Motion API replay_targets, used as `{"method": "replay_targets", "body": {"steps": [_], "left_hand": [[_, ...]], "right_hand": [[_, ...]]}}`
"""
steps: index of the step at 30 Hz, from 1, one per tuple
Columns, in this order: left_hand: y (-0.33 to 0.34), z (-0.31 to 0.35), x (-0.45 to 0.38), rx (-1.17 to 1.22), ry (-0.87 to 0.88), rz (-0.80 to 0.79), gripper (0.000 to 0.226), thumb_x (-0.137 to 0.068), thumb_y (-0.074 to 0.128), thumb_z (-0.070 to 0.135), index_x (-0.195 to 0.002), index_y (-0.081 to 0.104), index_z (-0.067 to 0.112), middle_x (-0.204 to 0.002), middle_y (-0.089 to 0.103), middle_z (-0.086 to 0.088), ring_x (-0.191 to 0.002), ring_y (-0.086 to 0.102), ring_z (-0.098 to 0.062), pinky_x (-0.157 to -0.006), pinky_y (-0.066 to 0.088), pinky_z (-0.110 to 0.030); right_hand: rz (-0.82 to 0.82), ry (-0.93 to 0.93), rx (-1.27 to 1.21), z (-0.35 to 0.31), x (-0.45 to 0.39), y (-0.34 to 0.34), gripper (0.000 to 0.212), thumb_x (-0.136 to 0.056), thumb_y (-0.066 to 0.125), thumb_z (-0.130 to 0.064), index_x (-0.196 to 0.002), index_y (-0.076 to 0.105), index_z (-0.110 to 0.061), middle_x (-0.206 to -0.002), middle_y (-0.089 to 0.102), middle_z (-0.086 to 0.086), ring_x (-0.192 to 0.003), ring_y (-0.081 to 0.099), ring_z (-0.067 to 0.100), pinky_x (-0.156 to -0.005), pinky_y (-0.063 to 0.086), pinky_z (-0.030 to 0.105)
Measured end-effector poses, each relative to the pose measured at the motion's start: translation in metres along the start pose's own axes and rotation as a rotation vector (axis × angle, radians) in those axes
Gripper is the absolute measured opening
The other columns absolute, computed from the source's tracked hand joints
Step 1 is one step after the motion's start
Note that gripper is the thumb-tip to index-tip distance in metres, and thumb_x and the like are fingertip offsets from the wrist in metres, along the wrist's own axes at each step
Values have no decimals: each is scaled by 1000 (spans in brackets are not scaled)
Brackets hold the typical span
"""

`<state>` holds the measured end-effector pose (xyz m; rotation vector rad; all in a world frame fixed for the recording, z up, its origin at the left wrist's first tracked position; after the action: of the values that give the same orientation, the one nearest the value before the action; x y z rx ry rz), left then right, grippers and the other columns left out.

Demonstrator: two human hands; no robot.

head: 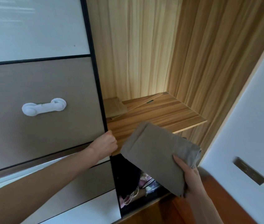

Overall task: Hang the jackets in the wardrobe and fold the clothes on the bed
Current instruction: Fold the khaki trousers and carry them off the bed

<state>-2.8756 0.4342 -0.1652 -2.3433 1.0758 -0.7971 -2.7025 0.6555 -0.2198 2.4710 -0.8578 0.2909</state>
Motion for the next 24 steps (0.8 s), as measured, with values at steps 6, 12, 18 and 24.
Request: {"method": "replay_targets", "body": {"steps": [6, 12, 18, 24], "left_hand": [[10, -3, 20, 2, 13, -33, 24, -108, 47, 17, -102, 70, 13, -106, 73, -7, -95, 67, -24, -81, 37, -36], [14, -6, 34, 40, -7, -18, 22, -106, 49, 19, -106, 71, 12, -108, 73, -8, -99, 67, -26, -81, 35, -36], [23, -12, 39, 23, -89, -80, 23, -105, 52, 24, -109, 72, 14, -109, 73, -9, -100, 67, -26, -95, 47, -38], [11, -24, 23, 370, -336, -117, 35, -101, 50, 40, -116, 67, 14, -115, 71, -9, -104, 68, -28, -84, 45, -36]], "right_hand": [[-6, 13, 9, 11, -5, 20, 49, -84, 82, -19, -130, 66, -20, -111, 79, 12, -105, 73, 39, -96, 54, 67], [-25, 21, 32, 16, -8, 41, 35, -87, 79, -14, -119, 69, -23, -102, 81, 7, -99, 74, 34, -96, 56, 58], [-40, 45, 58, 19, -18, 49, 42, -86, 80, -16, -126, 68, -17, -109, 79, 11, -105, 73, 37, -99, 54, 61], [-42, 29, 71, 9, -35, 40, 41, -87, 79, -16, -126, 68, -14, -107, 79, 13, -91, 78, 32, -81, 63, 56]]}}
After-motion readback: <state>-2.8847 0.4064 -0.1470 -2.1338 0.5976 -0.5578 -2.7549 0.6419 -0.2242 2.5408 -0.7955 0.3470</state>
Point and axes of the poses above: each hand's wrist, its own x-axis away from the middle knuckle, its own y-axis out of the palm, z = x × y, the point moved 9 cm from there along -x, towards the middle knuckle
